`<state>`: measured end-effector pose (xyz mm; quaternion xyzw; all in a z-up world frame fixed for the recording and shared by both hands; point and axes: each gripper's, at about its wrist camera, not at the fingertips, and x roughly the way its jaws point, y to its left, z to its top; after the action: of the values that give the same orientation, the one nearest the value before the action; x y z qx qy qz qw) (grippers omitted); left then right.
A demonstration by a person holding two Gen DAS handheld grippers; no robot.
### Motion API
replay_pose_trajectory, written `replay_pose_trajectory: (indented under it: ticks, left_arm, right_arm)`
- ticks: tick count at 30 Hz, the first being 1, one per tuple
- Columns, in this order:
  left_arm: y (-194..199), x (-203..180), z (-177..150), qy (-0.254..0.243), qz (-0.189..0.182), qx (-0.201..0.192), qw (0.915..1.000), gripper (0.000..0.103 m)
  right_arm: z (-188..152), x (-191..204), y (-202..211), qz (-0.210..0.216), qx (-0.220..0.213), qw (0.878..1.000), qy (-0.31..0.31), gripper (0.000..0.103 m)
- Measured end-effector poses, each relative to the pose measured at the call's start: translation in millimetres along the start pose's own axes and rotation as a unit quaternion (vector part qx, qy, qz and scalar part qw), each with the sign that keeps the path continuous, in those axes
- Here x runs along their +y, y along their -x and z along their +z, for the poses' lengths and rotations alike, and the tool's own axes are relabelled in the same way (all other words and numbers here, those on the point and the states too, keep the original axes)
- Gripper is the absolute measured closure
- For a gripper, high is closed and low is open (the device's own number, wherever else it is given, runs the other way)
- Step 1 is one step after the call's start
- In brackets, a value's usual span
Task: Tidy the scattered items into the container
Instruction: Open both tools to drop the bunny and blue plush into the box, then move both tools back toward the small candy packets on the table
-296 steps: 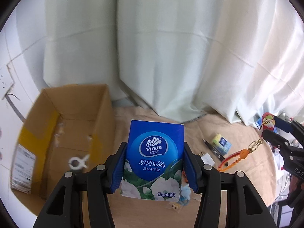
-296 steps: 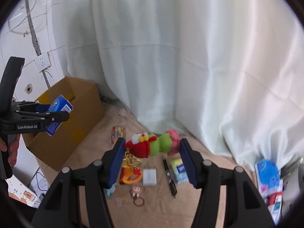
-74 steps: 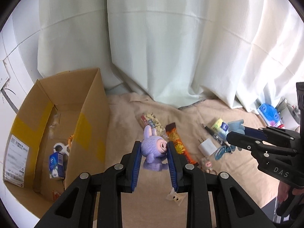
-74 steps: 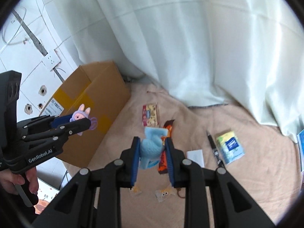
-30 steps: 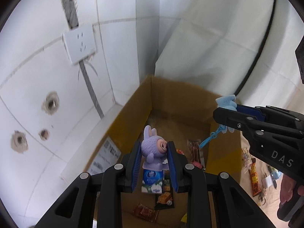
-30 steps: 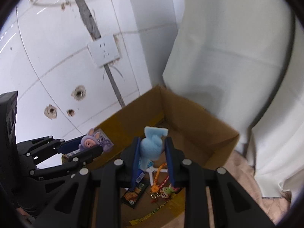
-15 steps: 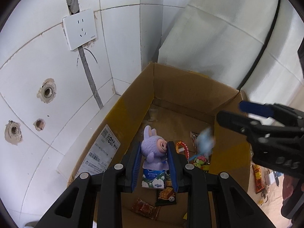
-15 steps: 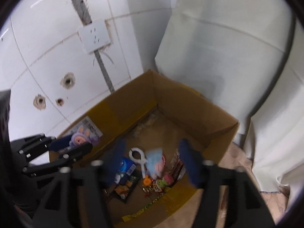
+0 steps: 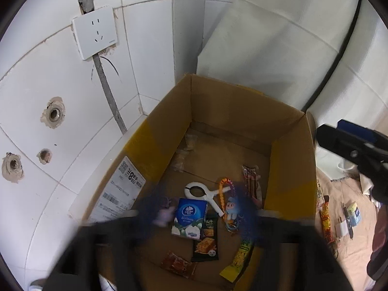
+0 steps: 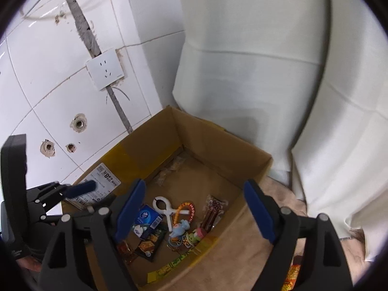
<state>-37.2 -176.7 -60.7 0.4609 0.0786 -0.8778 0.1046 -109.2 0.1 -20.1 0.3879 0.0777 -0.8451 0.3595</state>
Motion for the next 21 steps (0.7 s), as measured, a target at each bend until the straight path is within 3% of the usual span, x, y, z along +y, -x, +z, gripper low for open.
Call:
replay_pose_trajectory:
  ticks: [9, 11, 21]
  left_arm:
    - [32.4, -23.4, 1.6, -0.011, -0.023, -0.025, 0.9994, 0.000]
    - [45.6, -39.0, 1.5, -0.022, -0.027, -0.039, 0.9987, 0.000]
    - [72.1, -143.9, -11.0, -0.105, -0.097, -0.045, 0.9887, 0.000]
  right_arm:
    - [-18.4, -41.1, 39.2, -0.001, -0.014, 1.000, -0.025, 0.004]
    - [-28.2, -60.2, 57.8, -0.022, -0.026, 0.999, -0.037, 0.000]
    - [-86.2, -140.3, 144.7, -0.150, -0.047, 0.985, -0.075, 0.000]
